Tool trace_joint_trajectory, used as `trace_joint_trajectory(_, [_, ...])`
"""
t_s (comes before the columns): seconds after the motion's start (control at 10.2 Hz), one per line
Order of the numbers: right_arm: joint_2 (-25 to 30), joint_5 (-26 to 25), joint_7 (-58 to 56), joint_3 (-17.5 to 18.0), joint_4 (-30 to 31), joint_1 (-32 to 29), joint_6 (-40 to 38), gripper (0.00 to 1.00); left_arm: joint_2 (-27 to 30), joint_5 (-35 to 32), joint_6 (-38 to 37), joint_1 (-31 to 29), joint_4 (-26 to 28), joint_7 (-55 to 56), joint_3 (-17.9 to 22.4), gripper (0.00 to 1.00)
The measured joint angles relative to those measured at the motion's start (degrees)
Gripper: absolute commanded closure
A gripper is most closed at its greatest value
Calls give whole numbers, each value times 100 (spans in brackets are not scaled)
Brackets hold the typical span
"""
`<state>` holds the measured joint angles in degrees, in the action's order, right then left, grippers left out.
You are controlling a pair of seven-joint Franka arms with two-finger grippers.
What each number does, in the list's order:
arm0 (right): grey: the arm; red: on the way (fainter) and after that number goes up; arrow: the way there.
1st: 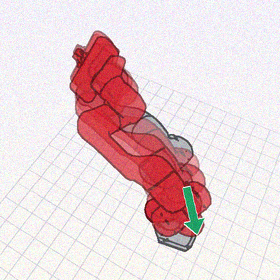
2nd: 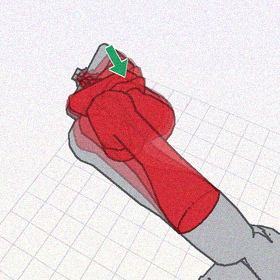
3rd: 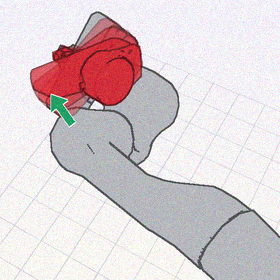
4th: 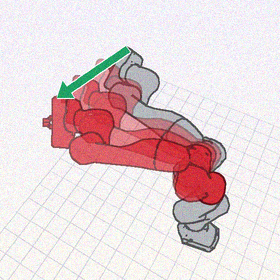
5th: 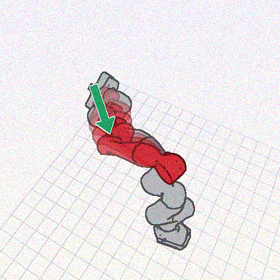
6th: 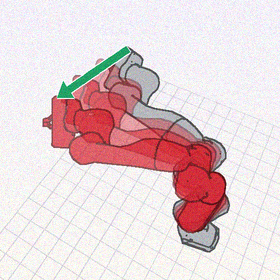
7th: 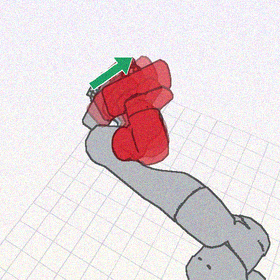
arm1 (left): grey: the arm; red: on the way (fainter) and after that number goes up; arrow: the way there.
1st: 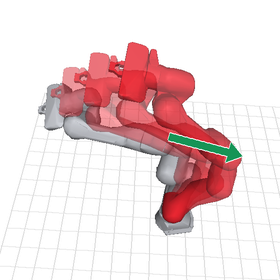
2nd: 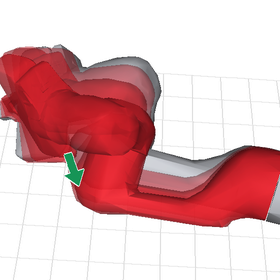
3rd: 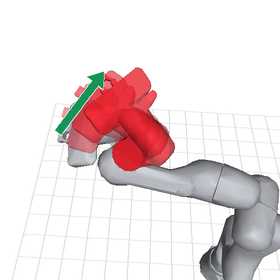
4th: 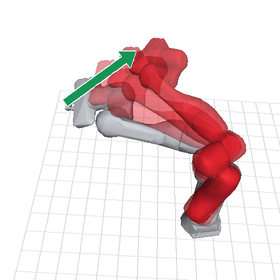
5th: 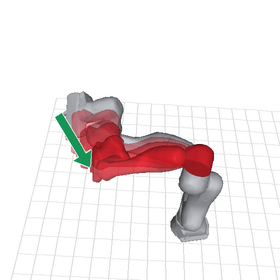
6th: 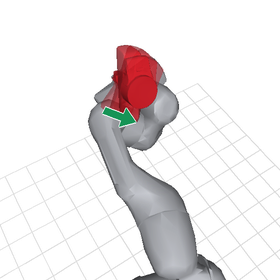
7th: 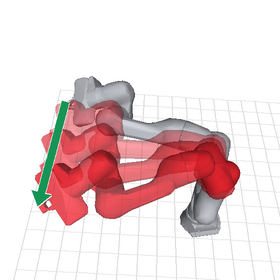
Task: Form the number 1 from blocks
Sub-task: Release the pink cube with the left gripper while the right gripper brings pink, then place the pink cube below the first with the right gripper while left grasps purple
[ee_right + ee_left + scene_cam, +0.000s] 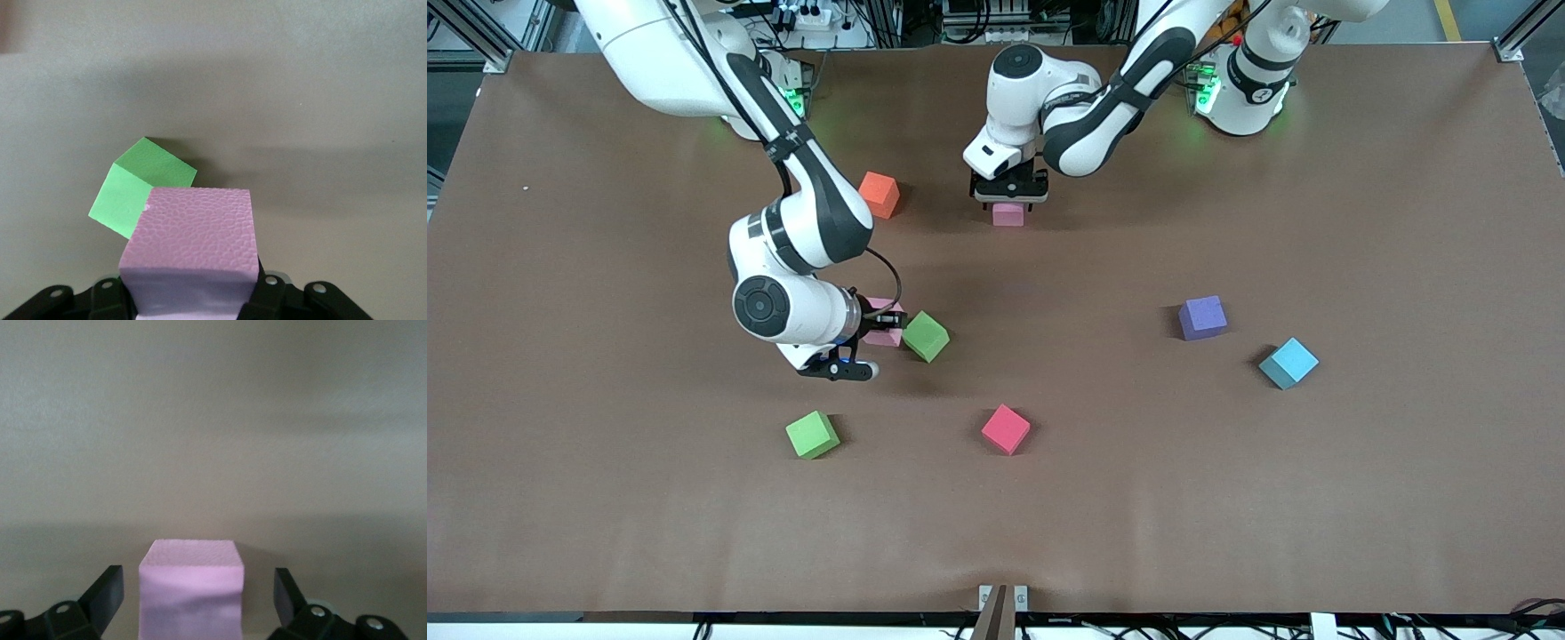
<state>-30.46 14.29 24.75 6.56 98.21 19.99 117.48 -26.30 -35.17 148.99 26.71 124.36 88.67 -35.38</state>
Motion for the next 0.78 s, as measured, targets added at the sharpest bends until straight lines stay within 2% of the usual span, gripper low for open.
trace_joint_trajectory(0.2, [-63, 2, 394, 3, -89, 258, 10, 100, 321, 1, -132, -442, -48, 131, -423, 0])
trace_joint_trajectory(0.39, [-115, 3, 1110, 9, -205, 751, 64, 100, 792, 22, -553, -1243, -53, -148, -1008, 0])
trace_joint_trajectory(0.59, [-133, 2, 1516, 9, -290, 1284, 101, 100, 1142, 536, -691, -2076, -66, -1476, -1225, 0])
trace_joint_trajectory(0.78, [-208, 1, 1593, 7, -293, 1703, 245, 100, 1338, 1326, -991, -2797, -246, -3297, -1174, 0])
